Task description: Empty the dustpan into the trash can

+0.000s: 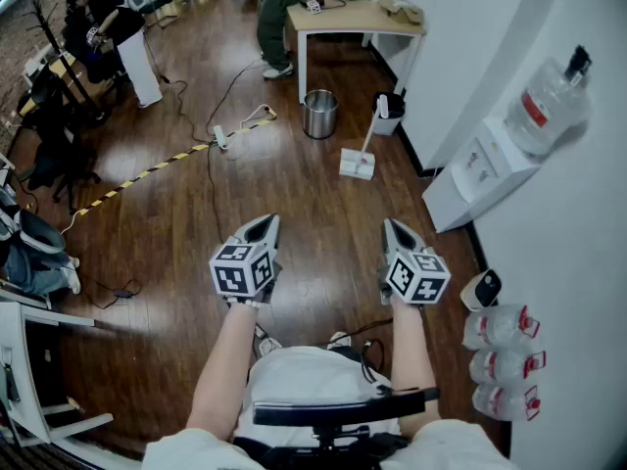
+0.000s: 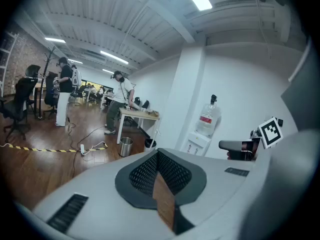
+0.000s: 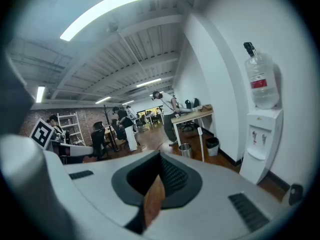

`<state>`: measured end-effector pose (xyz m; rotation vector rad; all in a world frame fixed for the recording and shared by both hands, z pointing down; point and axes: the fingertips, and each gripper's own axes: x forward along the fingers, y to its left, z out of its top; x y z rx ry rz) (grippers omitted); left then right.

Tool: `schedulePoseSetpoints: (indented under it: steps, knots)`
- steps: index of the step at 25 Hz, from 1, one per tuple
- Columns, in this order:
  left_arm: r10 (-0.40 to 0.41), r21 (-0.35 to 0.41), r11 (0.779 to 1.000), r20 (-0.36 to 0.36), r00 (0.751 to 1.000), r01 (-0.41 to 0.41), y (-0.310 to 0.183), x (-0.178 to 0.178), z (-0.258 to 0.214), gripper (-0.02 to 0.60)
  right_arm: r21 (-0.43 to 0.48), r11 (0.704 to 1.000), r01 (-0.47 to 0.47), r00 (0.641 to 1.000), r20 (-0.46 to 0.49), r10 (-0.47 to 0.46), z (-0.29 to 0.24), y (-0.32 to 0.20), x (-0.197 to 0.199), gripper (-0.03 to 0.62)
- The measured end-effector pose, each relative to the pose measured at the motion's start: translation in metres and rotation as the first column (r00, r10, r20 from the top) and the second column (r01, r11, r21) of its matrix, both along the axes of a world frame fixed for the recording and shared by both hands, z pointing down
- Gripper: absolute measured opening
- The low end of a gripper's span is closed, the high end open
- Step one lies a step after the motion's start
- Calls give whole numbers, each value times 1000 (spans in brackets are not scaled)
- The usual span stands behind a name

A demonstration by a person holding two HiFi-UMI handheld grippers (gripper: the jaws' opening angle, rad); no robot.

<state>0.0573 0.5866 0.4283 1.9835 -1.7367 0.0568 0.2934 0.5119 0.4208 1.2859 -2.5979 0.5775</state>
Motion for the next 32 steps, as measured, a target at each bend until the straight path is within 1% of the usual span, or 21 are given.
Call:
schedulePoseSetpoints:
  steps: [7, 13, 16, 22, 24, 28, 29, 31, 32]
  knots:
    - [-10, -1, 1000, 5, 1000, 10, -14, 18, 2, -3, -5, 1000, 4, 1000, 14, -4, 6, -16, 20, 11]
    - [-25, -13, 1000, 12, 1000, 25, -29, 43, 7, -3, -23, 1000, 17, 1000, 17, -17, 14, -34, 45, 11]
    - [-35, -17, 999, 13, 999, 35, -39, 60, 11, -3, -32, 999, 28, 999, 19, -28, 23, -45, 63, 11]
    - [-34, -32, 999, 25, 999, 35, -63, 86, 19, -3, -33, 999, 24, 998, 66, -21, 33, -73, 89, 11]
    - [-26, -38, 999, 26, 999, 27, -73, 90, 20, -3, -20, 999, 35, 997, 70, -34, 36, -82, 89, 13]
    - [-27, -33, 999, 18, 999, 27, -106, 83, 17, -3, 8, 999, 41, 998, 54, -42, 41, -115, 77, 26]
    - [-23, -34, 999, 14, 1000, 24, -115, 81, 19, -3, 7, 999, 40, 998, 53, -40, 44, -124, 73, 45]
    - [-16, -34, 999, 4, 1000, 16, -135, 72, 26, -3, 3, 999, 39, 998, 45, -40, 51, -141, 60, 114]
    - [-12, -32, 999, -2, 1000, 12, -148, 66, 29, -3, 3, 999, 38, 999, 39, -38, 55, -153, 52, 125]
